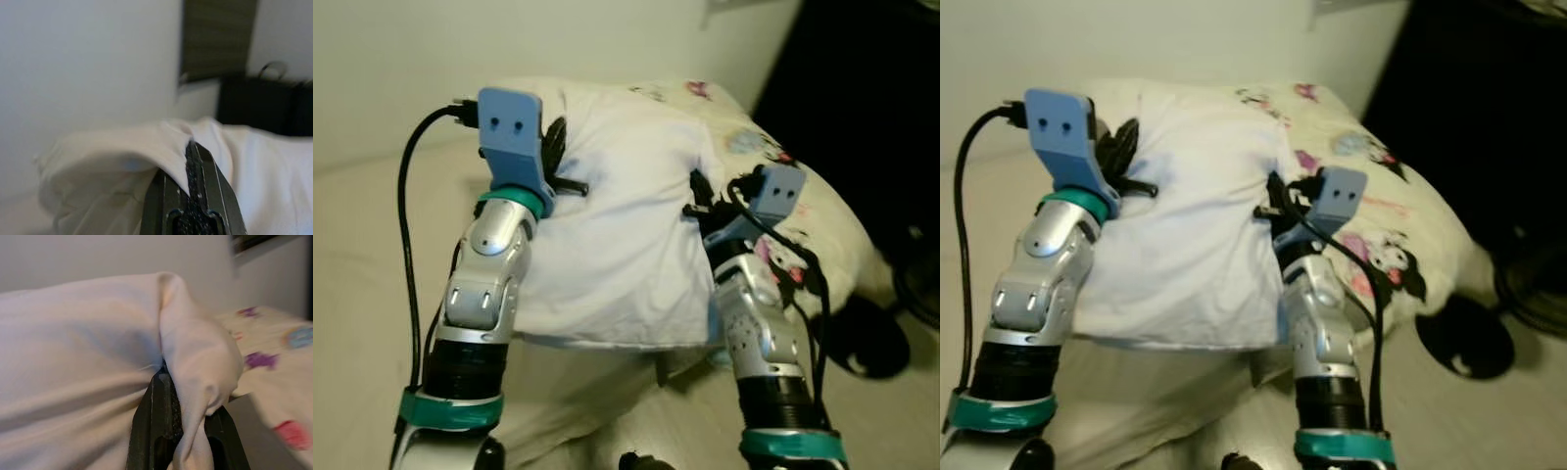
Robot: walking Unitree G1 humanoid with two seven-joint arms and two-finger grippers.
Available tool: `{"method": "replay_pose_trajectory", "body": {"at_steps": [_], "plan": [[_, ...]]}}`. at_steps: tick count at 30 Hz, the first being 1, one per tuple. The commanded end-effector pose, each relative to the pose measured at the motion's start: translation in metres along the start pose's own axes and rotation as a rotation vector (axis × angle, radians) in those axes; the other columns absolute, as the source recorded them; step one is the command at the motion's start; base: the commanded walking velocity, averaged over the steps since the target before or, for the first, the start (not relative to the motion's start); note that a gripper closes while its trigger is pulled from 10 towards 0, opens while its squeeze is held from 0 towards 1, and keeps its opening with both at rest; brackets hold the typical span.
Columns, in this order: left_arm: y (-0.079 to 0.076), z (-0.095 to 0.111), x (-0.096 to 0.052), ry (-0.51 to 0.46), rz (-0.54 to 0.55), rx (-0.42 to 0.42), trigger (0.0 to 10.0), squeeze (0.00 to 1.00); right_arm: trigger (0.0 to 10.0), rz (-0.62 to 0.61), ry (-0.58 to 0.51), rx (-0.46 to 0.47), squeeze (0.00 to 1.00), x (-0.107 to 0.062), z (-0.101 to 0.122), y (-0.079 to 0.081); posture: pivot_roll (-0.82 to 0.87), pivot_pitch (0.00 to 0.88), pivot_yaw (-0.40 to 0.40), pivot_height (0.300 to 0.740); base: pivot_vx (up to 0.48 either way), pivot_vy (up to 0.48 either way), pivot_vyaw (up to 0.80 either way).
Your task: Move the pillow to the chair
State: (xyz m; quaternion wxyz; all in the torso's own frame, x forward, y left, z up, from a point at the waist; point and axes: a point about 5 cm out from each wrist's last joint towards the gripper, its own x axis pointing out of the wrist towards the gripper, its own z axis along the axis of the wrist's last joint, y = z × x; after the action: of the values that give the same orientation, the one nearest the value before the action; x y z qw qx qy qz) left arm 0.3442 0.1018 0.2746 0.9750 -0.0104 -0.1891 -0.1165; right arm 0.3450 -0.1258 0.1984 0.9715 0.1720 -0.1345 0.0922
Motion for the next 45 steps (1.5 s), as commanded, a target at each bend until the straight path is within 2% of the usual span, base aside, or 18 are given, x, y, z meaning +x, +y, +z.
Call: {"method": "replay_pose_trajectory", "body": {"at_steps": [1, 4, 5, 9, 16, 22, 32, 45], "plan": [[-0.011, 0.011, 0.005, -0.042, -0.063, -0.001, 10.0, 0.00, 10.0, 0.041, -0.085, 0.001, 0.00, 0.007, 0.020, 0.012, 0.01, 0.000, 0.052, 0.740, 0.000, 0.000, -0.80], [-0.015, 0.010, 0.006, -0.035, -0.077, 0.005, 10.0, 0.00, 10.0, 0.036, -0.089, -0.004, 0.00, 0.008, 0.021, 0.011, 0.01, 0.000, 0.057, 0.740, 0.000, 0.000, -0.80], [-0.020, 0.007, 0.006, -0.026, -0.088, -0.005, 10.0, 0.00, 10.0, 0.027, -0.091, -0.010, 0.00, 0.007, 0.022, 0.011, 0.00, 0.000, 0.052, 0.740, 0.000, 0.000, -0.80], [-0.024, -0.001, 0.004, -0.013, -0.076, -0.061, 10.0, 0.00, 10.0, 0.016, -0.082, -0.008, 0.00, 0.002, 0.019, 0.011, -0.01, 0.000, 0.055, 0.740, 0.000, 0.000, -0.80], [-0.026, -0.021, -0.007, 0.039, -0.079, -0.043, 10.0, 0.00, 10.0, 0.010, -0.053, -0.014, 0.00, -0.008, 0.009, 0.016, -0.02, 0.000, 0.057, 0.740, 0.000, 0.000, -0.80], [-0.025, -0.024, -0.010, 0.046, -0.082, -0.065, 10.0, 0.00, 10.0, 0.014, -0.050, -0.019, 0.00, -0.008, 0.010, 0.018, -0.02, 0.000, 0.056, 0.740, 0.000, 0.000, -0.80], [-0.034, -0.034, -0.013, 0.090, -0.123, -0.065, 10.0, 0.00, 10.0, 0.009, -0.044, -0.013, 0.00, -0.010, 0.008, 0.020, -0.02, 0.000, 0.052, 0.740, 0.000, 0.000, -0.80], [-0.035, -0.040, -0.016, 0.115, -0.106, -0.097, 10.0, 0.00, 10.0, 0.010, -0.031, -0.023, 0.00, -0.012, 0.008, 0.020, -0.04, 0.000, 0.038, 0.740, 0.000, 0.000, -0.80]]}}
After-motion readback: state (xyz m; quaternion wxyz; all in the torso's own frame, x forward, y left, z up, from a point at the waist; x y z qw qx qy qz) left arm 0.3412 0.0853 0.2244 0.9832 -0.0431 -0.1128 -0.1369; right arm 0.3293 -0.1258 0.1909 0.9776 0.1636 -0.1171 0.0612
